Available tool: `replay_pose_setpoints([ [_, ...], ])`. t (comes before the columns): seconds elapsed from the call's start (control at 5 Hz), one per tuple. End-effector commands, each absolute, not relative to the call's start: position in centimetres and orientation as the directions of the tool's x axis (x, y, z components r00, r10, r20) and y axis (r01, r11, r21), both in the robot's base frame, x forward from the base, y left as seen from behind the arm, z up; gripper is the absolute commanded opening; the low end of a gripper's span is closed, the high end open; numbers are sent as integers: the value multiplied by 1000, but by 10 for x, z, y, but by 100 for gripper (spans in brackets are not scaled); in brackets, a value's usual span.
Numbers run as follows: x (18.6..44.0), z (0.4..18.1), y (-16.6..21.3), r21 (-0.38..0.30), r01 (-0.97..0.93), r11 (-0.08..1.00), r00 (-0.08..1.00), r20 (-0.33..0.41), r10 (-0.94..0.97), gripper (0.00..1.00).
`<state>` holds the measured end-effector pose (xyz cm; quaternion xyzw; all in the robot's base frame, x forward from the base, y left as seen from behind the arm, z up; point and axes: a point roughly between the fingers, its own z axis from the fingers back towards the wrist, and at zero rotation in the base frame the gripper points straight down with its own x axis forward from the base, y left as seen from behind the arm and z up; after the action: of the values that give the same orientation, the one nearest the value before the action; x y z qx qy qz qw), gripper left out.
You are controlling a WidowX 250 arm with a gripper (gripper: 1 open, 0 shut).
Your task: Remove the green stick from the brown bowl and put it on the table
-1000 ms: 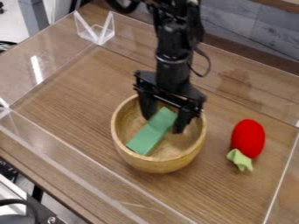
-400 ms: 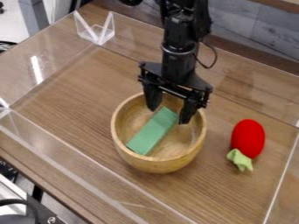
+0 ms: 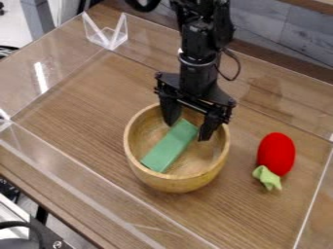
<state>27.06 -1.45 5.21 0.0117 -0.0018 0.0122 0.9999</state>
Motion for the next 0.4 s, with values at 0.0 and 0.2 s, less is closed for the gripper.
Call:
replay_pose_setpoints([
  [0.0, 276, 67, -16, 24, -31, 999, 998, 47, 30, 100],
  [0.2, 274, 67, -12, 23, -6, 1000, 999, 51, 5, 100],
])
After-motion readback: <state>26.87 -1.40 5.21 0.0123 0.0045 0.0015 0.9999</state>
